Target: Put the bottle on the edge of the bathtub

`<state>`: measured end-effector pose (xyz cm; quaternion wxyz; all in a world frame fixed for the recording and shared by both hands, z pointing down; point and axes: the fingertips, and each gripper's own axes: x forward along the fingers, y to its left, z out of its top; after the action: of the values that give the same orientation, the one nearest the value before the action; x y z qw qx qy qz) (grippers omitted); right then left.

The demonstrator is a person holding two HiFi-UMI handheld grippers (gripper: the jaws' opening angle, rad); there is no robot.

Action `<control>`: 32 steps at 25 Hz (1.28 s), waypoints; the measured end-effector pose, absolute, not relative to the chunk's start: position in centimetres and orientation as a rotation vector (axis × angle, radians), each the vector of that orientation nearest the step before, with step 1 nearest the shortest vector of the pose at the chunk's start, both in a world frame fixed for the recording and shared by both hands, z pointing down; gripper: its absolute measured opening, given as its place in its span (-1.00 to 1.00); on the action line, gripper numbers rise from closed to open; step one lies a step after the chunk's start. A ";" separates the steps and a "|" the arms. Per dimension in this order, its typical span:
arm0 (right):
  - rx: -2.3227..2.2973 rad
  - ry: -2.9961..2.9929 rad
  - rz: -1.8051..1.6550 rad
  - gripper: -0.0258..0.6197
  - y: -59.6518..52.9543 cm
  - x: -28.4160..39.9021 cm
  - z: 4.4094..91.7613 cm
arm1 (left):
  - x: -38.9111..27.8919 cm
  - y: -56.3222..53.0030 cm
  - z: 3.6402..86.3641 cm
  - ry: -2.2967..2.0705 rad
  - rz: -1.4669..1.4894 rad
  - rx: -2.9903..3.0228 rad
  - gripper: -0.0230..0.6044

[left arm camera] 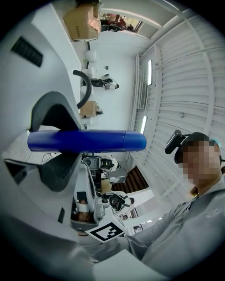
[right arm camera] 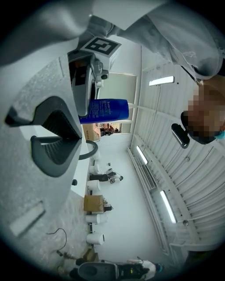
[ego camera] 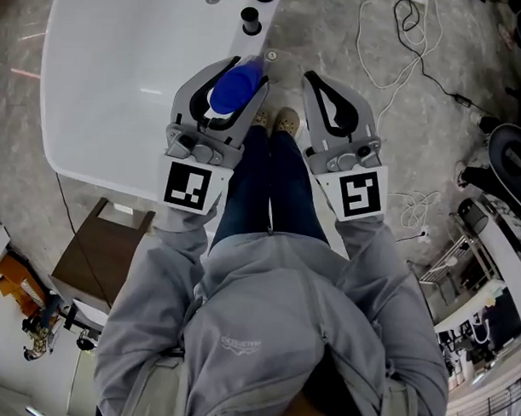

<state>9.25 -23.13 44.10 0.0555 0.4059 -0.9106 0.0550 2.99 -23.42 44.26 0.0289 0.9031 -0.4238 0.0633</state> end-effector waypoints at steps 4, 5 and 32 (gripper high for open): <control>1.196 -2.761 0.163 -0.92 -23.5 8.6 45.9 | 2.2 -23.8 46.4 -1.325 0.201 2.769 -0.43; 1.189 -2.762 0.162 -0.92 -23.6 8.3 46.3 | 1.9 -24.0 46.9 -1.330 0.208 2.771 -0.43; 1.137 -2.657 0.272 -0.92 -24.6 5.5 57.1 | 1.2 -25.9 58.5 -1.269 0.351 2.804 -0.43</control>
<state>5.52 -24.60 57.08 0.1189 0.3889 -0.9088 0.0929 1.21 -25.93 58.54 0.0219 0.9049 -0.4096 0.1134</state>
